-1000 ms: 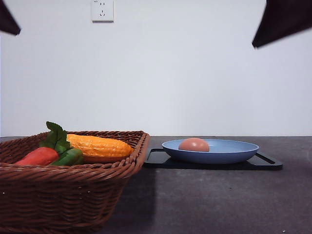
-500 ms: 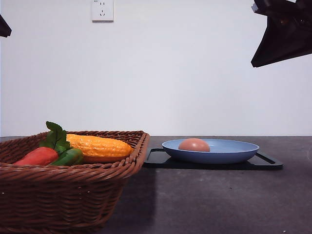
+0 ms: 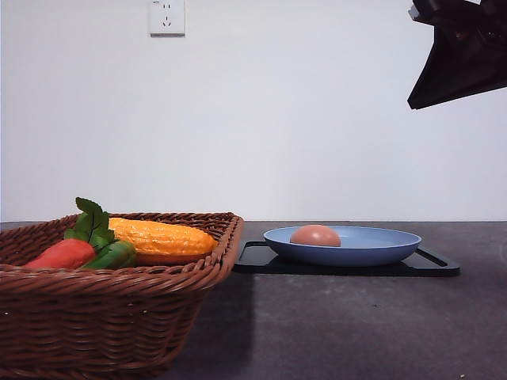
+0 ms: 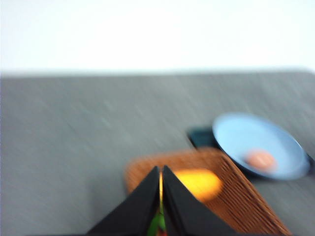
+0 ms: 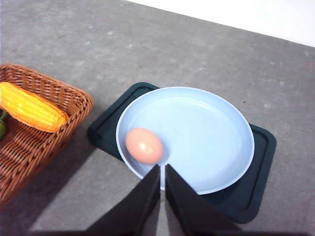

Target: Transfer egg from basket to plate and serve

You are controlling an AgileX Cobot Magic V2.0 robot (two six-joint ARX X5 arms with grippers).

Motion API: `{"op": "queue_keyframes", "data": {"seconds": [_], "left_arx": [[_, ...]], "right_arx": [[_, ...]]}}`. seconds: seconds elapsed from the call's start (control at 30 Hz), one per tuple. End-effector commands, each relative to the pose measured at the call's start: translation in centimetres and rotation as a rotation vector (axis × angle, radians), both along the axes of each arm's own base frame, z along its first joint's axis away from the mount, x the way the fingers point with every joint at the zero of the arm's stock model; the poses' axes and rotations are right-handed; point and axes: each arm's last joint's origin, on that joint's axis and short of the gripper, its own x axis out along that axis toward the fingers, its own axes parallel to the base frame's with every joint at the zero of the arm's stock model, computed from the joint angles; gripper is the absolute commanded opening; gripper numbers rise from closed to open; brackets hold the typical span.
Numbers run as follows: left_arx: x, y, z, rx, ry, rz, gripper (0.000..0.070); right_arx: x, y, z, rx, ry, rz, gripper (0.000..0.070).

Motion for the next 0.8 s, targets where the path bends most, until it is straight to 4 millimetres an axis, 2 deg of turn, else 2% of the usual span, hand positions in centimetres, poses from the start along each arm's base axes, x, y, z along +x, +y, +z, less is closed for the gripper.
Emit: {"op": "queue_keyframes", "data": {"seconds": [0.0, 0.13, 0.27, 0.53, 0.77], "left_arx": [[-0.5, 0.6, -0.3, 0.058, -0.052, 0.051, 0.0], [-1.4, 1.7, -2.0, 0.107, -0.101, 0.176, 0.0], [-1.4, 2.2, -4.7, 0.102, -0.102, 0.267, 0.0], [0.8, 2.6, -10.3, -0.007, -0.042, 0.315, 0.0], [1.4, 2.6, -12.9, -0.029, 0.033, 0.321, 0.0]], "right_arx": [[0.1, 0.2, 0.4, 0.015, -0.008, 0.003, 0.0], [0.1, 0.2, 0.4, 0.015, -0.008, 0.003, 0.0], [0.1, 0.2, 0.4, 0.015, -0.008, 0.003, 0.0], [0.1, 0.2, 0.4, 0.017, -0.012, 0.002, 0.0], [0.1, 0.2, 0.4, 0.019, -0.015, 0.003, 0.0]]}}
